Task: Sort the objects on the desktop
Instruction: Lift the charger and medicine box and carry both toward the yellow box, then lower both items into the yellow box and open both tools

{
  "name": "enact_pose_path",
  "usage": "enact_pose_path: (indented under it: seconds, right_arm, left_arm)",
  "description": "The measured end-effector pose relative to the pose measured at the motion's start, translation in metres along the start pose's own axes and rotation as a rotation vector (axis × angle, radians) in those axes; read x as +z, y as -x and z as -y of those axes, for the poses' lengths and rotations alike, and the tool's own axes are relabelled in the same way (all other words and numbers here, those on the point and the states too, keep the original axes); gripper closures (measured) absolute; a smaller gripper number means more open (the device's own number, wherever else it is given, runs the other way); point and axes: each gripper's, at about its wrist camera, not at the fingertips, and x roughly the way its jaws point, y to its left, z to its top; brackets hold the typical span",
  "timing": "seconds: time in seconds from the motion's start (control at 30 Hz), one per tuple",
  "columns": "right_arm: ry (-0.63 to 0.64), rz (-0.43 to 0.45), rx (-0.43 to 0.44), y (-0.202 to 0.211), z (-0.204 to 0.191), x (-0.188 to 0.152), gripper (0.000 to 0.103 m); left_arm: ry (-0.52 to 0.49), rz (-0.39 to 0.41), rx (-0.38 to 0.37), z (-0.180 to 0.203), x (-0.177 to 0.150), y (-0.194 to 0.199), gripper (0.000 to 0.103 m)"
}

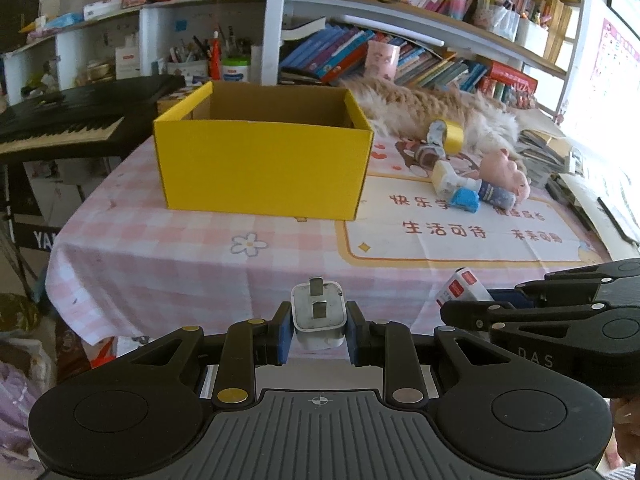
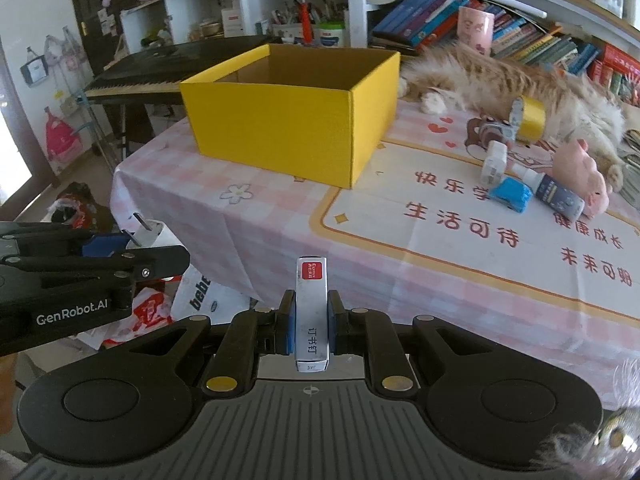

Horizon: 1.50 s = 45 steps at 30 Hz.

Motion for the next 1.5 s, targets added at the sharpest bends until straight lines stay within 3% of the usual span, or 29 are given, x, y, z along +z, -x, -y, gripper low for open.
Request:
enact_pose_path:
  seconds: [0.33,0.9,1.23,1.5]
  right_arm:
    - [0.038,-0.002,0.028,-0.007,-0.015,0.007,0.09]
    - [0.115,-0.047,0.039,-0.02,-0.016,0.019,0.09]
    - [0.194,-0.04,0.098,-0.051,-0.015,0.052,0.09]
    - [0.189,0.045,0.136,-0.065,-0.003,0.1,0.09]
  left_arm:
    - [0.028,0.016,0.031,-0.014,0.0,0.007,0.078]
    - [0.073,0.007,0.009,-0.016,0.009,-0.012,0.078]
    - [0.084,0.017,0.078,-0.028,0.033,-0.035,0.078]
    - [0.065,0.082,0.09,-0.038,0.081,-0.044,0.078]
